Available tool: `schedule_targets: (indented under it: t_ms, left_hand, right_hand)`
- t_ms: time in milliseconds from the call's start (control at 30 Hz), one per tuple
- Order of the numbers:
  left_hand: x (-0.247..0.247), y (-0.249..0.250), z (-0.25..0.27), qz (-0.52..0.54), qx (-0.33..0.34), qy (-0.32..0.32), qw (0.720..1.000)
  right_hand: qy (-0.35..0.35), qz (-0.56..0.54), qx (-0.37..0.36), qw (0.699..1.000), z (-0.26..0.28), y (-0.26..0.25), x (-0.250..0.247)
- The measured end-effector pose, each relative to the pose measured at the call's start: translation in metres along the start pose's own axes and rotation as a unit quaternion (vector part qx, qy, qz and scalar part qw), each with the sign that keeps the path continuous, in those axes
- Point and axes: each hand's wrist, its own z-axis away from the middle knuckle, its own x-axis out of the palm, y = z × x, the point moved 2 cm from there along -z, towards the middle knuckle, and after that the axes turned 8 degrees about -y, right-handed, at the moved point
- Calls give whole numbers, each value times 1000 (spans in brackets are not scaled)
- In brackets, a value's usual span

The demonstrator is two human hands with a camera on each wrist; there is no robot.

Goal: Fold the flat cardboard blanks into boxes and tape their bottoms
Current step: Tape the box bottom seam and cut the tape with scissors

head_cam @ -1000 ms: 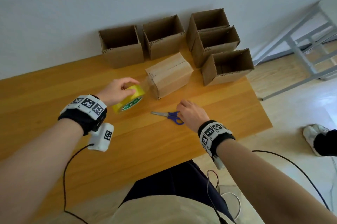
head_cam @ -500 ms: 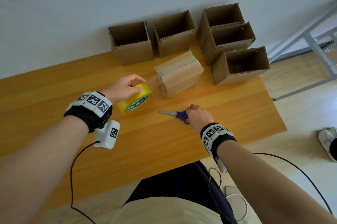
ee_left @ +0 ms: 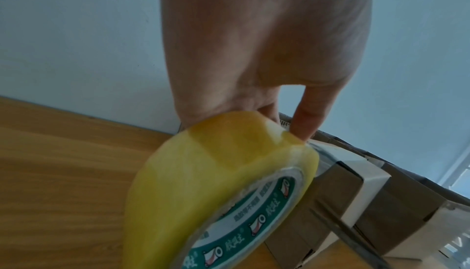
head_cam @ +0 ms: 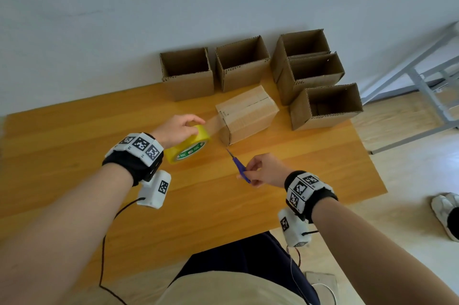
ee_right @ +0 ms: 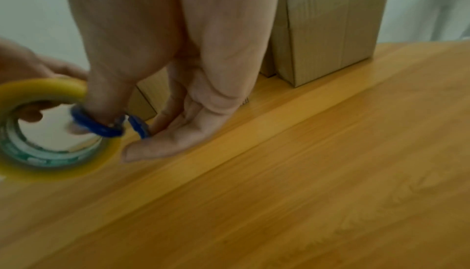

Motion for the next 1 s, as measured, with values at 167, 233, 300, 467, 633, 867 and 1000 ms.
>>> schedule_targets:
  t_ms: [167,233,300,467,633,867,1000]
  left_hand:
    - [-3,0,2,-29,4,-8,1000]
    - [-3,0,3,-50,12,-13,999]
    - [-2,1,3,-56,24,-10,998]
    - [-3,0,2,-51,26,2,998]
    - [-2,-1,1,-53,31,4,998]
    - [-2,-1,2,-43,27,3,999]
    - [-3,-1,0,-43,24,2,999]
  right_hand:
    - [-54,-81,18,995,16,-13,2]
    - [-74,-116,6,990,21,-17,2]
    - [-81,-141,3,987,22,-21,3]
    - [-72,-159,-10,984,16,-37,6]
    - [-60,-138,-22,988,9,-46,8]
    - [-37,-134,-25,990,5,-50,9]
    - [-23,-135,-31,990,3,-50,8]
